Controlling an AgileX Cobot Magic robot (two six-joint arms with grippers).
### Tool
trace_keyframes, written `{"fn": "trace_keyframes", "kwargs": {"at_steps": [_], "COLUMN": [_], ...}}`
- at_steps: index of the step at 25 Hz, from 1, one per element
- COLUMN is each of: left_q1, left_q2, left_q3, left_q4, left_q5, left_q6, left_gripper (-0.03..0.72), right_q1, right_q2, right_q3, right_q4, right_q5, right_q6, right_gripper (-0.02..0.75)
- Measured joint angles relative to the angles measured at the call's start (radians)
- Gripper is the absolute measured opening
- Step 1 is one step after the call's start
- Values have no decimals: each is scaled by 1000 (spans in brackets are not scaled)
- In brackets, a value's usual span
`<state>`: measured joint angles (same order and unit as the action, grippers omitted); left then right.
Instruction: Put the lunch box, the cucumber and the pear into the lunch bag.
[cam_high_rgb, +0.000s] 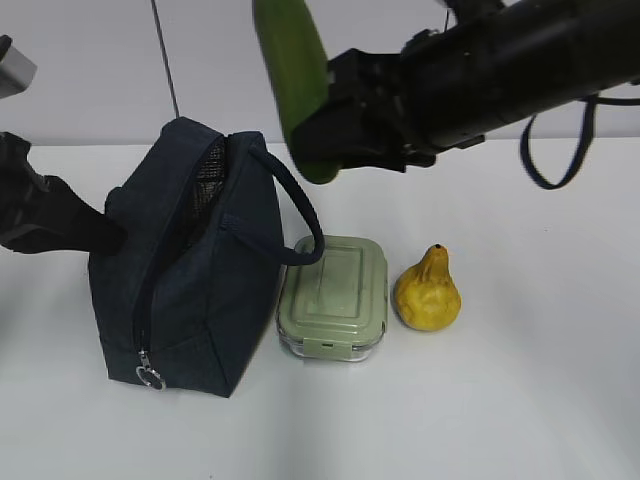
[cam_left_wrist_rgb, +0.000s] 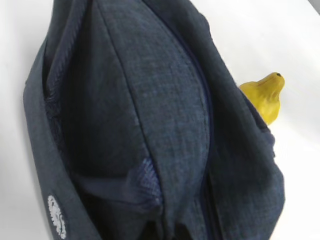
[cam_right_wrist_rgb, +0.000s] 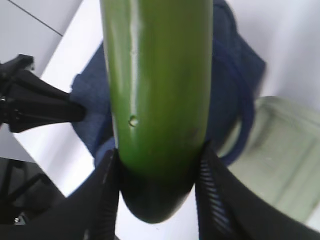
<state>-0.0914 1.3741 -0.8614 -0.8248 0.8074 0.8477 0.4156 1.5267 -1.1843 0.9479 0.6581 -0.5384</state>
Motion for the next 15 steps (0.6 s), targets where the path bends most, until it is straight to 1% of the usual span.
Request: {"fn": "trace_keyframes", "kwargs": {"at_steps": [9,12,13,15], "left_q1": [0,0,0,0], "left_q2": [0,0,0,0], "left_q3": [0,0,0,0], "left_q4": [-15,-17,-17,-18], "left_q5": [-10,-11,-11,-13], "left_q6": [0,0,0,0], "left_gripper": [3,3,3,3], "right_q1": [161,206,224,246], "right_q2": [136,174,187,207], "right_q3": [-30,-30,-30,-37], "right_q4": [296,392,454,522], "right_q5": [-197,-223,-229,-240], "right_q6": [-21,-82,-123,-180], "right_gripper": [302,302,302,302]}}
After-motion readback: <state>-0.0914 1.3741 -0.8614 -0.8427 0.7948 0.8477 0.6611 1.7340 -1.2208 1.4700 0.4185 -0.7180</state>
